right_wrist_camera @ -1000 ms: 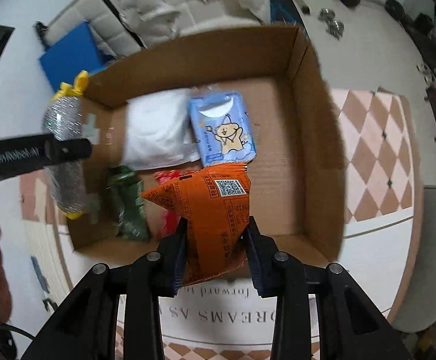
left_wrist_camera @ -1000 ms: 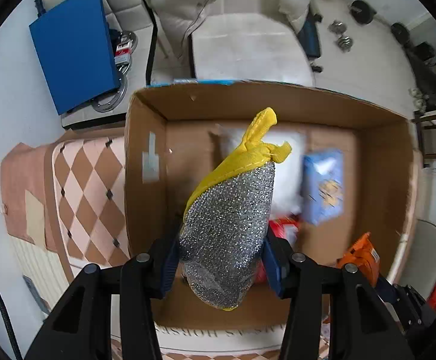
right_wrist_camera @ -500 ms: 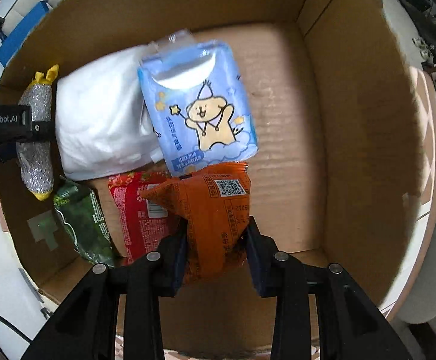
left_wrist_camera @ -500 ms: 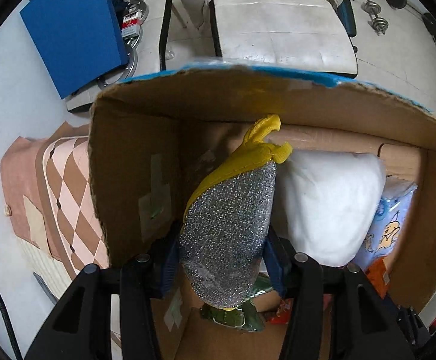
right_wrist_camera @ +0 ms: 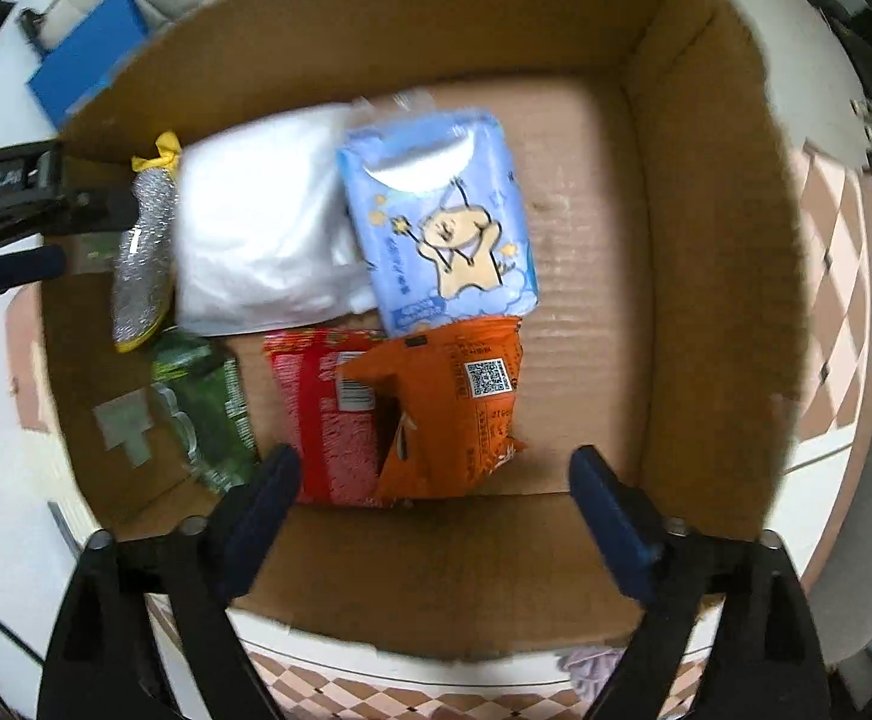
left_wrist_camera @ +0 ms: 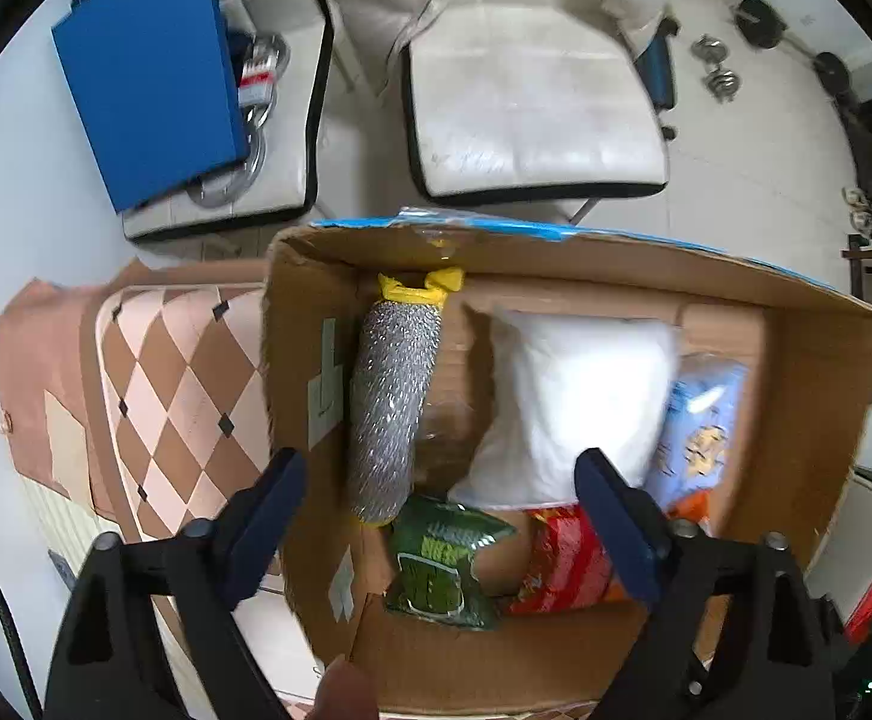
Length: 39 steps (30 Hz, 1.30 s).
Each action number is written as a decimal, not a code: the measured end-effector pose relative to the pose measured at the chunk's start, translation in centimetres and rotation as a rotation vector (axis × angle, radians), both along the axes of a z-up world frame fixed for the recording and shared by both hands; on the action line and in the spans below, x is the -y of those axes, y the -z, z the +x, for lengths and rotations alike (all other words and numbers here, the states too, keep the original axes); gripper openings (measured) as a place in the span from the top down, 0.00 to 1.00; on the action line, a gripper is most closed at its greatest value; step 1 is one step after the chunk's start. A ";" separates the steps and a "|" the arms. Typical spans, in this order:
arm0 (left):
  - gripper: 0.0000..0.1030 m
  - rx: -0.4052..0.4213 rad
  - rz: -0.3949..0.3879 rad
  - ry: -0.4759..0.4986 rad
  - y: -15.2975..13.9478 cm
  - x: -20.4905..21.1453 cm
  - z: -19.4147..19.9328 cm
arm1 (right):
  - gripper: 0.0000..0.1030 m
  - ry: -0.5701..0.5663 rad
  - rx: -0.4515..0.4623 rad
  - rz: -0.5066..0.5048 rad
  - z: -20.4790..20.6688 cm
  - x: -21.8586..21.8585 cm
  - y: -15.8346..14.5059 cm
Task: Organize soft objects
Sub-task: 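Drop the sponge and orange bag into the box, open both tools, then grasp the lilac sock with the left tool while the right tool grasps the blue ice-pop tube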
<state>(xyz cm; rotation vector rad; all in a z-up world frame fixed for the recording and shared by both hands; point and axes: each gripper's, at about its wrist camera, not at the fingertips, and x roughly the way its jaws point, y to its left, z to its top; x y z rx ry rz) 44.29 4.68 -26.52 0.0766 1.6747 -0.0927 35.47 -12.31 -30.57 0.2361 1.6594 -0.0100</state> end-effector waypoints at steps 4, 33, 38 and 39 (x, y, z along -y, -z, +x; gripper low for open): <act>0.11 0.097 -0.027 0.047 -3.4 0.6 -3.0 | 0.00 -0.079 0.108 -0.032 -1.6 0.3 -3.6; 0.11 0.048 0.080 0.036 4.0 4.1 -30.9 | 0.62 0.125 -0.060 0.121 -25.5 6.8 7.5; 0.11 0.062 0.065 -0.031 3.0 1.9 -31.4 | 0.17 0.009 -0.012 0.193 -25.5 5.3 5.9; 0.11 0.063 0.057 -0.037 2.9 1.8 -31.5 | 0.16 0.006 0.017 0.192 -25.2 5.9 5.0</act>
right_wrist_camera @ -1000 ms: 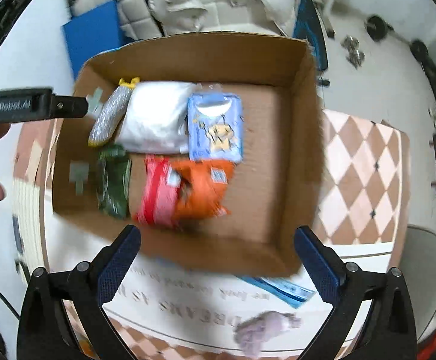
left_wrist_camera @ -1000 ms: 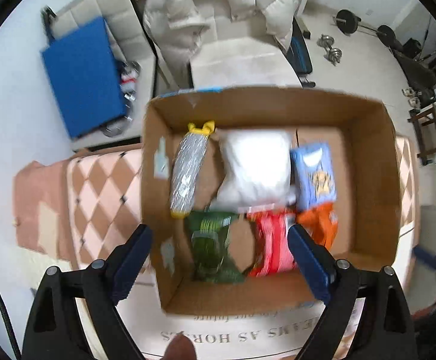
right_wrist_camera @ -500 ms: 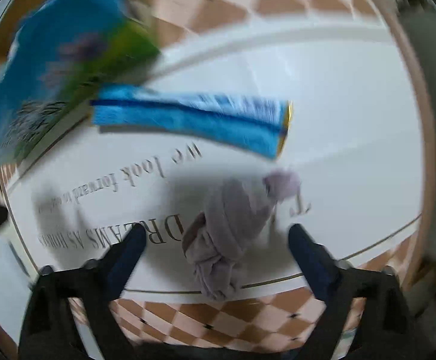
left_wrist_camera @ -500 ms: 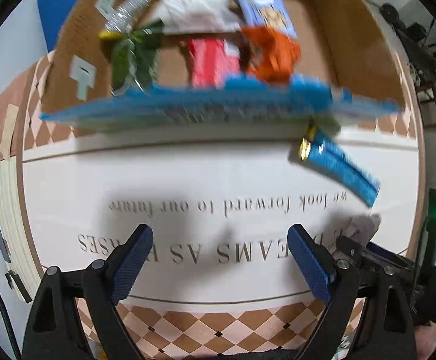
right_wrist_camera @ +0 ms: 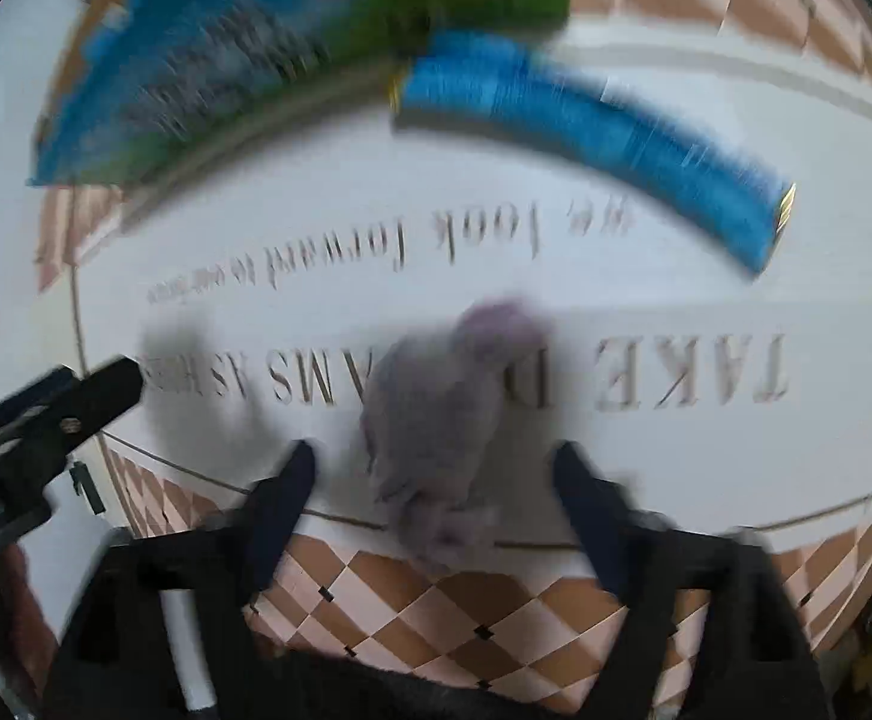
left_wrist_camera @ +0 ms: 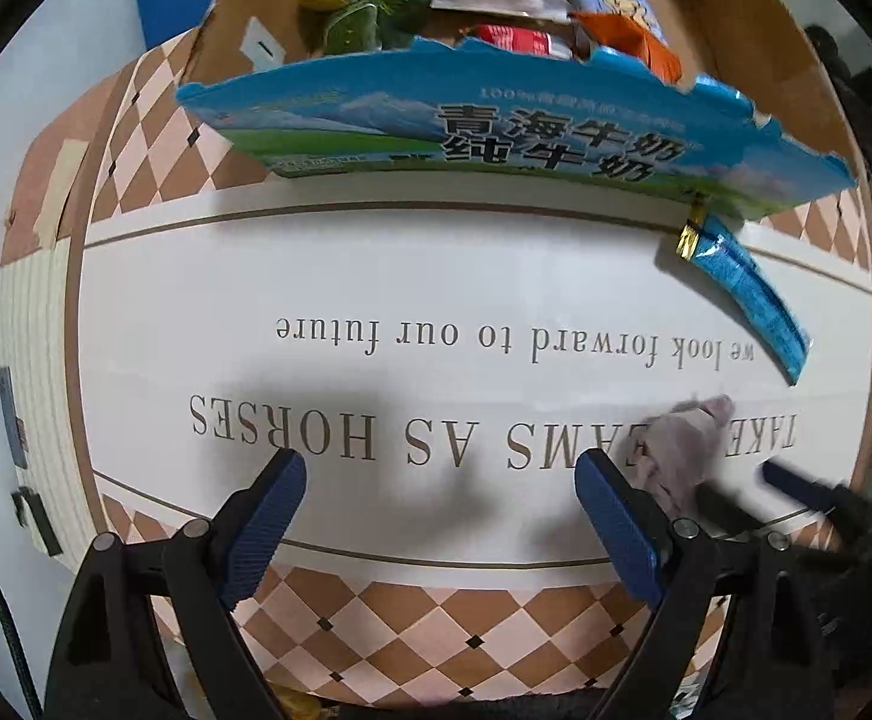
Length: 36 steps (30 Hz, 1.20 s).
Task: Organize soft objects
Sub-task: 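Grasp the lilac sock with the left tool while the right tool grasps the blue ice-pop tube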
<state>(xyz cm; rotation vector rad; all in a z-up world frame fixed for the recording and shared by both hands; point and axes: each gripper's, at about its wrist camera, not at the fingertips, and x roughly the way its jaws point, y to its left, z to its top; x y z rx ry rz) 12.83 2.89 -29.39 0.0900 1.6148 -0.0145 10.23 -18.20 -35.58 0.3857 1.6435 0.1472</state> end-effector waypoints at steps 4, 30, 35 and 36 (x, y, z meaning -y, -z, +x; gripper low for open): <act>0.11 -0.020 -0.029 0.004 0.6 1.1 -0.7 | 0.16 -0.077 0.107 -0.134 2.4 3.5 -2.6; 0.11 -0.072 -0.033 0.149 3.7 9.9 -3.4 | 0.76 -0.116 -0.130 -0.303 2.3 8.0 4.8; 0.11 -0.111 -0.025 0.207 5.7 12.6 -3.9 | 0.77 -0.015 -0.164 -0.262 -1.0 10.6 5.2; 0.11 -0.121 -0.024 0.216 6.2 13.1 -4.1 | 0.77 -0.001 -0.168 -0.257 -1.4 10.9 5.2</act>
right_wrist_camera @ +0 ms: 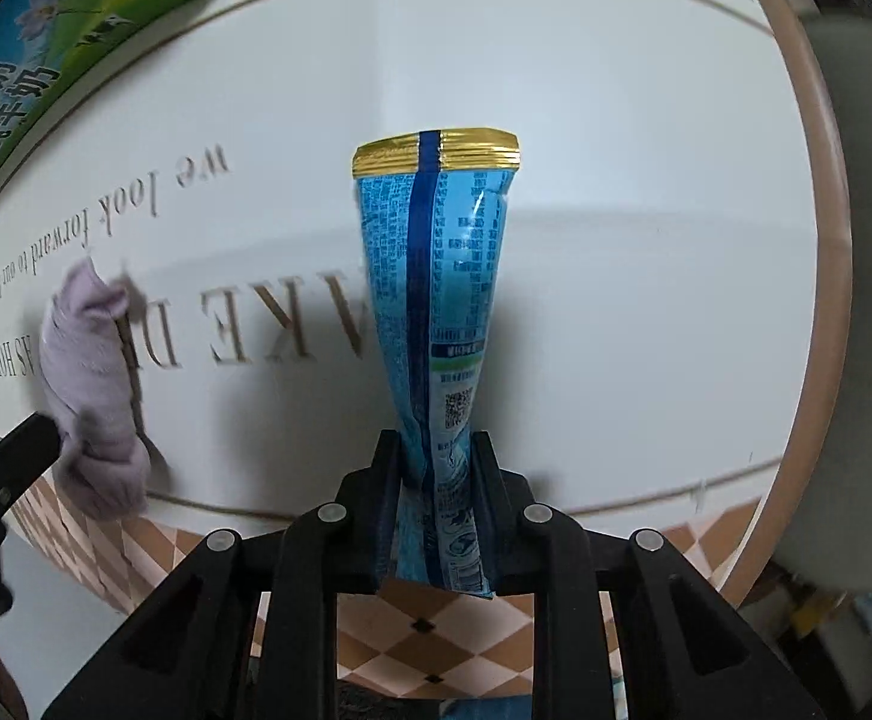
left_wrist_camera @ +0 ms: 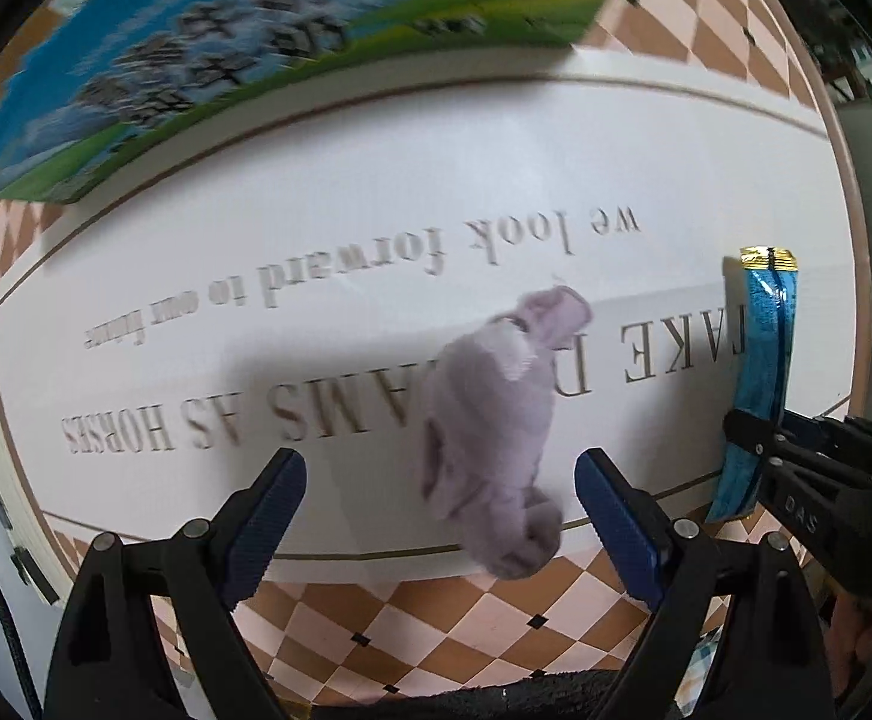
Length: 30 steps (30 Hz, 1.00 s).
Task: Organize soft objects
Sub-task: 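Grasp the lilac sock with the left tool while the right tool grasps the blue ice-pop tube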
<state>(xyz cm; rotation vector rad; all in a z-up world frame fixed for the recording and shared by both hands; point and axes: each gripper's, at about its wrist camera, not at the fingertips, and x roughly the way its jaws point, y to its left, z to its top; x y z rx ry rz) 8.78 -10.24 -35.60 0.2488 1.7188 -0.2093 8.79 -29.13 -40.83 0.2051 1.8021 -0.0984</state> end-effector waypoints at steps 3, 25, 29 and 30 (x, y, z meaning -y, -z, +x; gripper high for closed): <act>0.11 -0.034 0.005 0.023 1.6 1.5 -0.3 | 0.75 0.043 0.009 0.014 0.0 0.8 -0.4; 0.18 -0.083 0.038 0.045 5.4 7.1 0.2 | 0.65 0.099 0.020 -0.006 0.0 1.3 0.1; 0.29 -0.069 0.032 0.046 5.2 7.3 0.4 | 0.65 0.091 0.017 -0.012 0.2 0.7 0.8; 0.35 -0.065 0.031 0.048 5.3 6.3 0.5 | 0.65 0.087 0.017 -0.015 0.2 0.5 0.8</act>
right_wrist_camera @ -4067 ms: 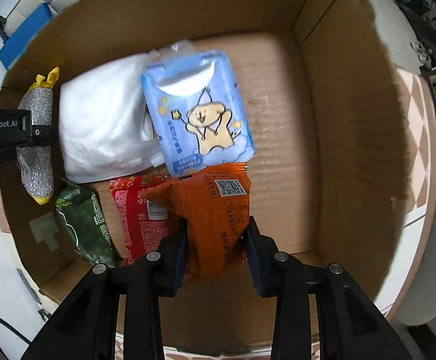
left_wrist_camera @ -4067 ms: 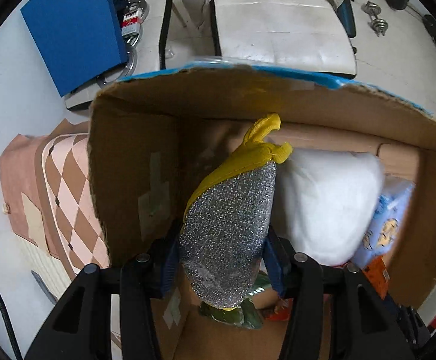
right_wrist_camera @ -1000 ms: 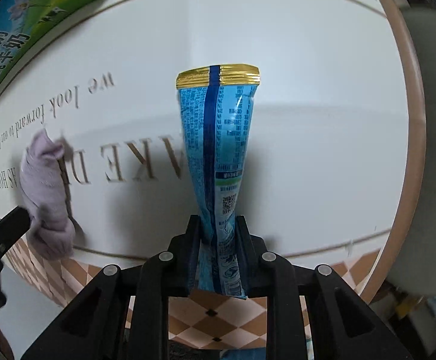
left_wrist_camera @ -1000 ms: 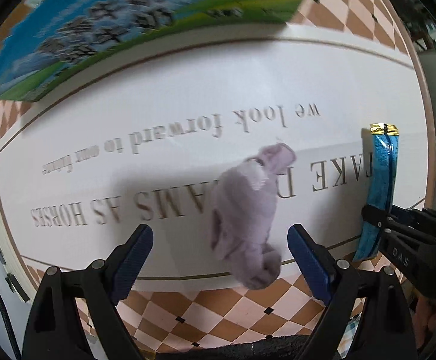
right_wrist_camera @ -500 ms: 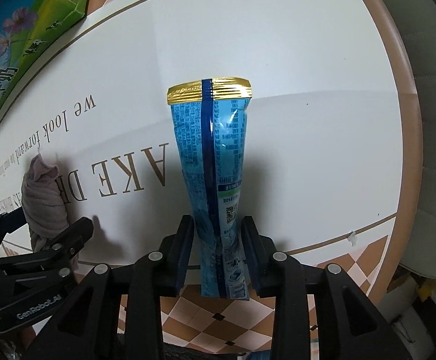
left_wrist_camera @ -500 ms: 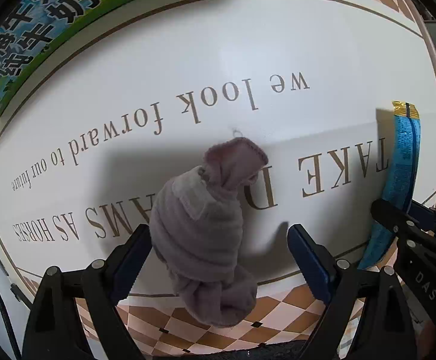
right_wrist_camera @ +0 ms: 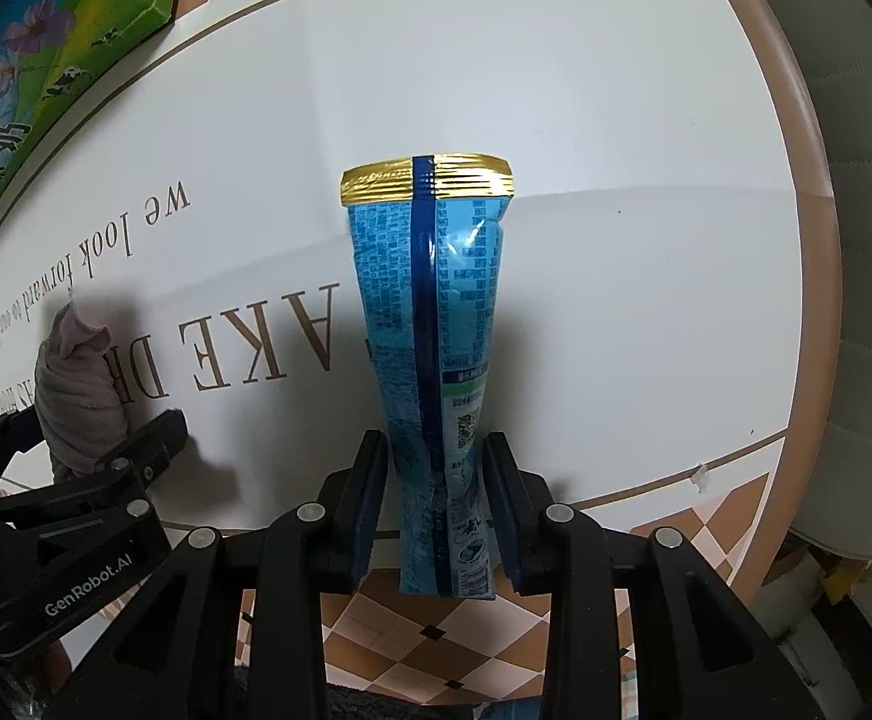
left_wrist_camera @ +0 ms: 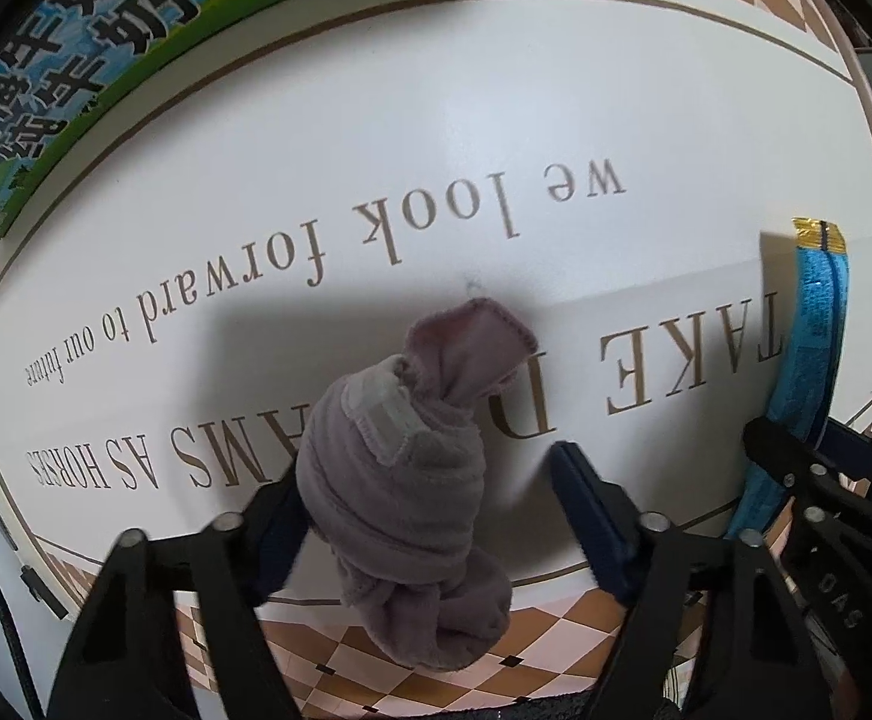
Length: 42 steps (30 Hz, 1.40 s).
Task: Organize soft objects
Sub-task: 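Grasp the lilac sock with the left tool while the right tool grasps the blue ice-pop tube, then place the sock and ice-pop tube into the box and release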
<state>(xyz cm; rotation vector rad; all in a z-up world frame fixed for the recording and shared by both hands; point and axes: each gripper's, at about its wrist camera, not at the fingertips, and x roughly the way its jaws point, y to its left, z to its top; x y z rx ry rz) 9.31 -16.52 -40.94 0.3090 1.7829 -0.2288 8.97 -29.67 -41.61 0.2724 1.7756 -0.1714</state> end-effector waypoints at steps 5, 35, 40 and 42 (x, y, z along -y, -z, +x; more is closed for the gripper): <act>0.54 0.005 -0.004 0.005 -1.1 0.4 1.4 | 0.65 -0.032 -0.008 -0.021 0.1 -0.7 0.1; 0.62 0.167 -0.233 -0.031 -20.5 -3.5 9.3 | 0.83 -0.024 0.271 0.147 2.5 -4.7 -13.6; 0.62 0.200 -0.219 -0.084 -23.0 -5.1 18.4 | 0.83 -0.066 0.420 0.169 9.4 -6.2 -20.6; 0.62 0.181 -0.217 -0.118 -22.7 -5.3 22.0 | 0.83 -0.074 0.454 0.154 12.6 -6.9 -22.0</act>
